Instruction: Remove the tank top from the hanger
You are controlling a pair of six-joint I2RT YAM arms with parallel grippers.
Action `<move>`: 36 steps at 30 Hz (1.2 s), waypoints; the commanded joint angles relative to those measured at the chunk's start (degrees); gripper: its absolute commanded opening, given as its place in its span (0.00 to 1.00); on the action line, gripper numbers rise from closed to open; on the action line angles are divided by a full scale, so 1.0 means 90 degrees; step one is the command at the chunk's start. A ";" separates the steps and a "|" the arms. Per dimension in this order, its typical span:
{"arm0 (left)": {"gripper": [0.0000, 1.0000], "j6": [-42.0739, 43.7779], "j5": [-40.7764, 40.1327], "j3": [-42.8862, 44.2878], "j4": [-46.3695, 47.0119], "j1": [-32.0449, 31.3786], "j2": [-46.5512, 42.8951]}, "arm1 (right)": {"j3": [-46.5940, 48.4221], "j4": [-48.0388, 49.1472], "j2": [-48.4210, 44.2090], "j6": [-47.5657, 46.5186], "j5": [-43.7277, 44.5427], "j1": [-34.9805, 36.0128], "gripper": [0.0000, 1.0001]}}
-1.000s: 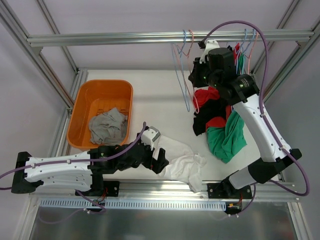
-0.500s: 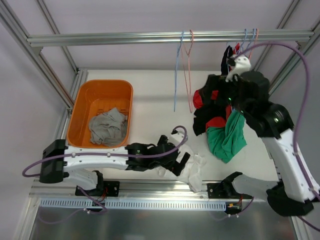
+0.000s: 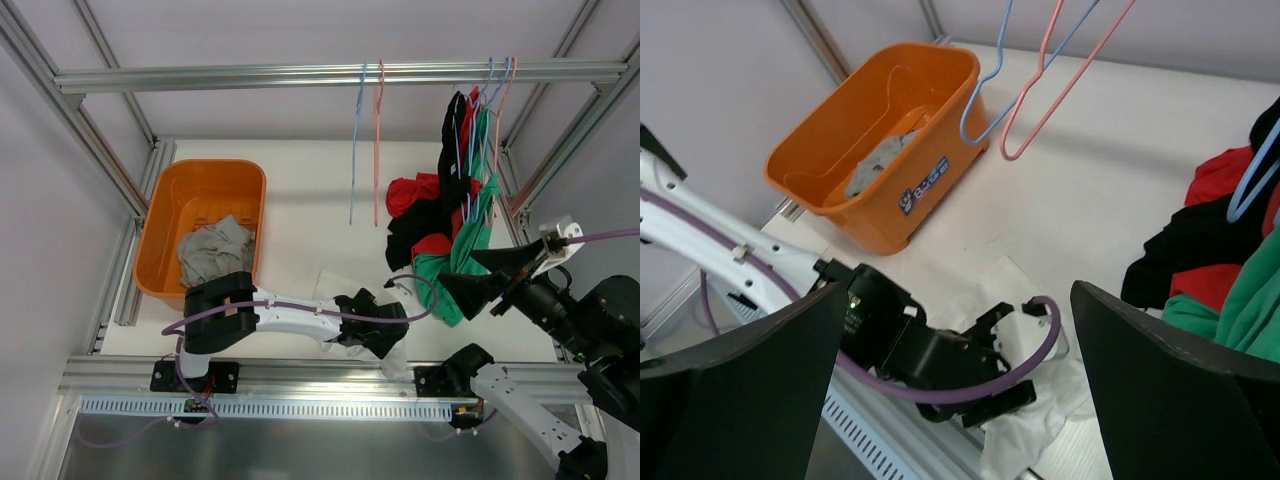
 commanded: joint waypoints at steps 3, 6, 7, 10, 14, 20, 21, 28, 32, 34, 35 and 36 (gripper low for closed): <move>0.26 -0.0388 -0.0186 -0.0246 -0.0367 -0.0051 0.0157 | -0.0262 0.0011 -0.0674 0.0365 -0.0640 0.0013 0.99; 0.00 -0.0602 -0.0371 -0.0607 -0.0445 -0.0051 -0.0416 | -0.0311 0.0070 -0.0996 0.0404 -0.0719 0.0013 0.99; 0.00 -0.0671 -0.0459 -0.0706 -0.0522 -0.0051 -0.0623 | -0.0301 0.0089 -0.1036 0.0423 -0.0699 0.0003 0.99; 0.00 -0.0895 -0.0993 -0.0941 -0.1049 -0.0041 -0.1687 | -0.0291 0.0099 -0.1114 0.0424 -0.0660 0.0013 1.00; 0.00 -0.1004 -0.1940 -0.0747 -0.2015 -0.0032 -0.3083 | -0.0379 0.0109 -0.1172 0.0433 -0.0611 0.0003 0.99; 0.00 -0.0682 -0.2286 -0.0035 -0.3256 0.0924 -0.4568 | -0.0389 0.0099 -0.1163 0.0424 -0.0494 0.0003 0.99; 0.00 -0.0546 -0.2266 0.0064 -0.3354 0.1303 -0.4706 | -0.0389 0.0109 -0.1163 0.0433 -0.0484 0.0013 1.00; 0.00 0.0382 -0.2081 0.1099 -0.3716 0.3264 -0.5488 | -0.0477 0.0100 -0.0988 0.0365 -0.0240 0.0003 0.99; 0.00 0.0978 -0.1408 0.1548 -0.3756 0.4748 -0.5372 | -0.0535 0.0099 -0.0812 0.0375 -0.0211 0.0003 0.99; 0.00 0.1184 -0.1028 0.1588 -0.3746 0.5259 -0.5255 | -0.0565 0.0109 -0.0685 0.0385 -0.0036 0.0013 1.00; 0.00 0.1203 -0.0929 0.1588 -0.3736 0.5658 -0.5148 | -0.0613 0.0090 -0.0655 0.0385 0.0071 0.0003 1.00; 0.07 0.1194 -0.0841 0.1578 -0.3736 0.5817 -0.5089 | -0.0623 0.0090 -0.0607 0.0443 0.0324 0.0003 0.99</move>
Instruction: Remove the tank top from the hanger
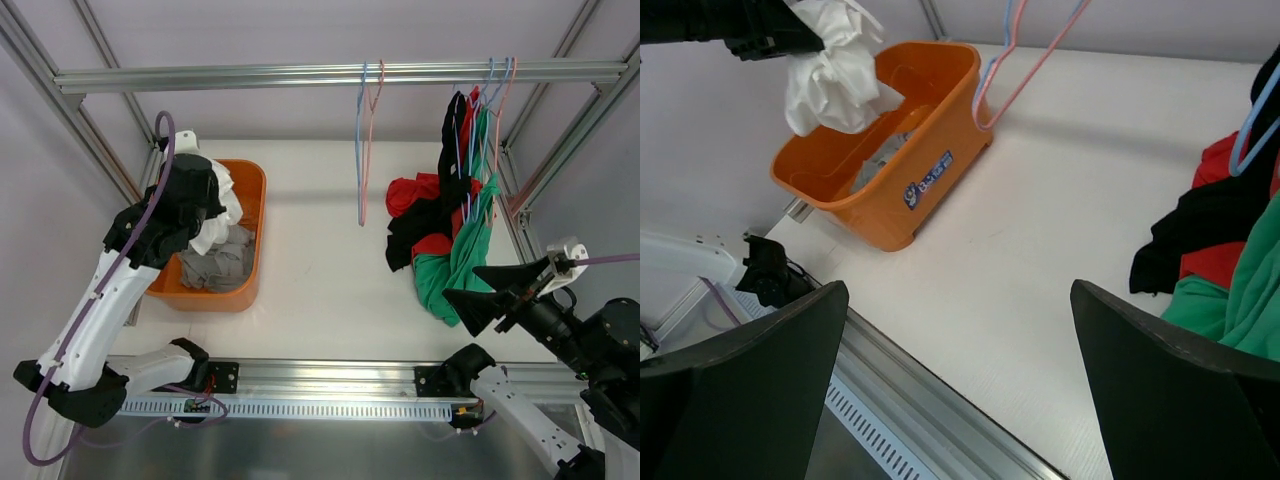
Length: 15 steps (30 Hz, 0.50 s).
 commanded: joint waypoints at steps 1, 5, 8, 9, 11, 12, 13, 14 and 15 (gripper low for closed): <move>0.23 0.0477 0.0827 0.0109 -0.0210 0.0659 0.0291 | -0.0070 0.0206 0.0403 0.0113 0.0617 0.0003 0.99; 0.99 0.0351 0.0781 -0.0076 -0.0229 0.0836 0.0311 | 0.0261 0.0051 0.0958 0.0084 0.1515 0.0003 0.99; 0.99 0.0194 0.0692 -0.0193 -0.0336 0.0885 -0.0039 | 0.0866 -0.0252 0.1516 -0.0179 0.1868 0.0013 0.99; 0.99 0.0155 0.0760 -0.0223 -0.0366 0.0885 -0.0166 | 0.1187 -0.0320 0.1924 -0.0277 0.1810 0.0003 1.00; 0.99 0.0155 0.0984 -0.0378 -0.0453 0.0885 -0.0430 | 0.1530 -0.0573 0.2346 -0.0529 0.1790 0.0013 1.00; 0.99 0.0184 0.1401 -0.0466 -0.0454 0.0876 -0.0750 | 0.1880 -0.0652 0.2773 -0.0609 0.1955 0.0003 1.00; 0.99 0.0213 0.1686 -0.0593 -0.0454 0.0876 -0.0918 | 0.2038 -0.0788 0.2971 -0.0687 0.2130 0.0003 0.99; 0.99 0.0243 0.1988 -0.0884 -0.0454 0.0876 -0.1267 | 0.2194 -0.0848 0.3166 -0.0901 0.2287 0.0003 0.99; 0.99 0.0320 0.2301 -0.1051 -0.0444 0.0876 -0.1464 | 0.2360 -0.0926 0.3342 -0.1028 0.2636 0.0003 1.00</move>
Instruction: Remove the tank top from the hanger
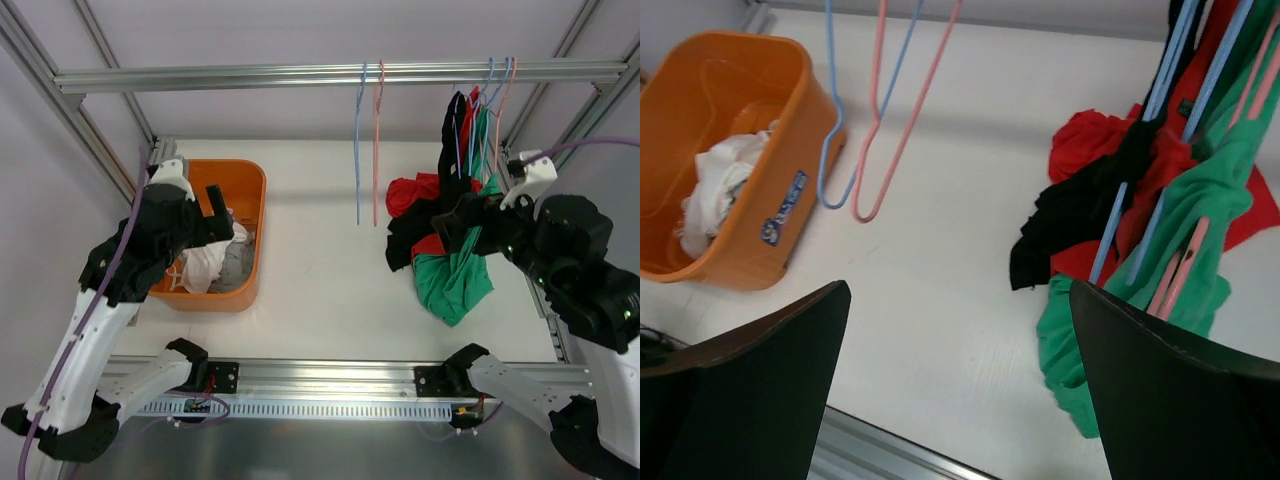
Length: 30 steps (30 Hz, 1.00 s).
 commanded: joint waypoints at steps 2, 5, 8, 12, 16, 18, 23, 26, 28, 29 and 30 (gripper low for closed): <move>0.99 0.0265 0.1890 -0.0931 -0.0165 0.0057 -0.1295 | 0.0983 -0.0529 0.0994 -0.0748 0.1200 0.0013 0.92; 0.99 0.0480 0.2323 -0.1547 -0.0165 0.0057 -0.2077 | 0.1531 -0.0607 0.1551 -0.1032 0.1737 -0.0007 0.75; 0.99 0.0675 0.2460 -0.2037 -0.0165 0.0057 -0.2695 | 0.2019 -0.0598 0.2069 -0.1217 0.2275 -0.0094 0.62; 0.99 0.0510 0.2332 -0.2448 0.0020 0.0057 -0.3242 | 0.2586 -0.0598 0.2626 -0.1374 0.2129 -0.0445 0.57; 0.99 0.0325 0.2645 -0.2701 0.0284 0.0057 -0.3769 | 0.2850 -0.0578 0.3075 -0.1374 0.1974 -0.0885 0.53; 0.99 0.0325 0.2674 -0.2731 0.0323 0.0047 -0.3838 | 0.2879 -0.0559 0.3163 -0.1413 0.1895 -0.1060 0.53; 0.99 0.0218 0.2743 -0.2848 0.0411 0.0057 -0.3790 | 0.2928 -0.0510 0.3476 -0.1384 0.1242 -0.1529 0.50; 0.99 0.0178 0.2821 -0.2917 0.0470 0.0057 -0.3712 | 0.3055 -0.0490 0.3720 -0.1364 0.1075 -0.1637 0.42; 0.99 0.0178 0.2831 -0.2927 0.0480 0.0047 -0.3711 | 0.3163 -0.0480 0.3847 -0.1364 0.1104 -0.1657 0.37; 0.99 0.0168 0.2831 -0.2937 0.0480 0.0047 -0.3702 | 0.3172 -0.0471 0.3876 -0.1364 0.1114 -0.1667 0.36; 0.98 0.0168 0.2831 -0.2937 0.0499 0.0047 -0.3702 | 0.3163 -0.0442 0.3944 -0.1355 0.1114 -0.1715 0.36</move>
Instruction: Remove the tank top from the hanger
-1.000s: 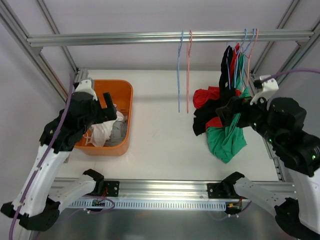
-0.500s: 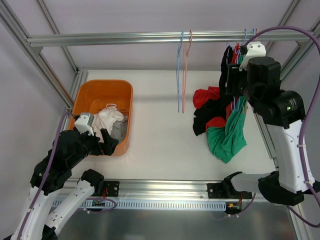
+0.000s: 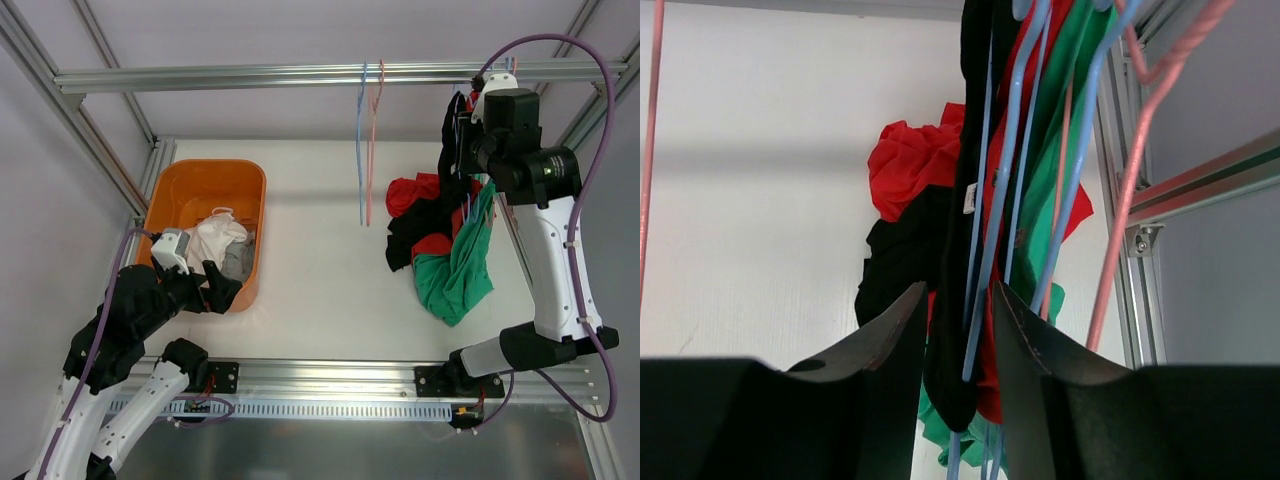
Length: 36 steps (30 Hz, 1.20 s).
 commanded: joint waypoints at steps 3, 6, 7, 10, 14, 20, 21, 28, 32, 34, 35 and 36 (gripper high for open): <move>0.99 -0.0145 0.0179 -0.0073 0.0312 0.0057 0.0011 | 0.0261 0.0185 0.0164 -0.0026 -0.0215 -0.0147 0.31; 0.99 -0.0155 0.0179 -0.0083 0.0312 0.0047 -0.0008 | 0.0173 0.0244 0.0291 0.0013 -0.0166 -0.0186 0.18; 0.99 -0.0155 0.0169 -0.0093 0.0312 0.0047 -0.0008 | 0.0163 0.0263 0.0291 0.0081 -0.0185 -0.0186 0.15; 0.99 -0.0174 0.0188 -0.0113 0.0322 0.0047 0.0040 | 0.0143 0.0409 0.0184 0.0334 -0.0254 -0.0177 0.07; 0.99 -0.0174 0.0208 -0.0122 0.0341 0.0057 0.0119 | -0.0197 0.1004 -0.0225 0.0677 -0.0818 -0.0177 0.00; 0.99 -0.0213 0.0247 -0.0161 0.0361 0.0047 0.0051 | -0.0570 0.1748 -0.0724 0.0824 -0.1669 -0.0176 0.00; 0.99 -0.0213 0.0247 -0.0161 0.0361 0.0047 0.0050 | -0.0579 0.1796 -0.0753 0.0843 -0.1689 -0.0176 0.00; 0.99 -0.0155 0.0412 -0.0161 0.0390 0.0038 0.0041 | -0.0949 0.1914 -0.1045 0.0677 -0.2030 -0.0176 0.00; 0.99 0.0050 0.0763 -0.0015 0.0439 0.0038 0.0148 | -0.1737 0.1748 -0.1795 0.0921 -0.2615 -0.0167 0.00; 0.99 0.0031 0.0978 0.0092 0.0702 0.0047 0.0177 | -0.2169 0.1709 -0.2255 0.1038 -0.2792 -0.0157 0.00; 0.99 0.0002 0.1357 0.0122 0.0848 0.0038 0.0197 | -0.2596 0.1602 -0.2760 0.1068 -0.2870 -0.0128 0.00; 0.99 -0.0047 0.1554 0.0199 0.1004 0.0047 0.0236 | -0.2794 0.1534 -0.3017 0.1087 -0.2900 -0.0118 0.00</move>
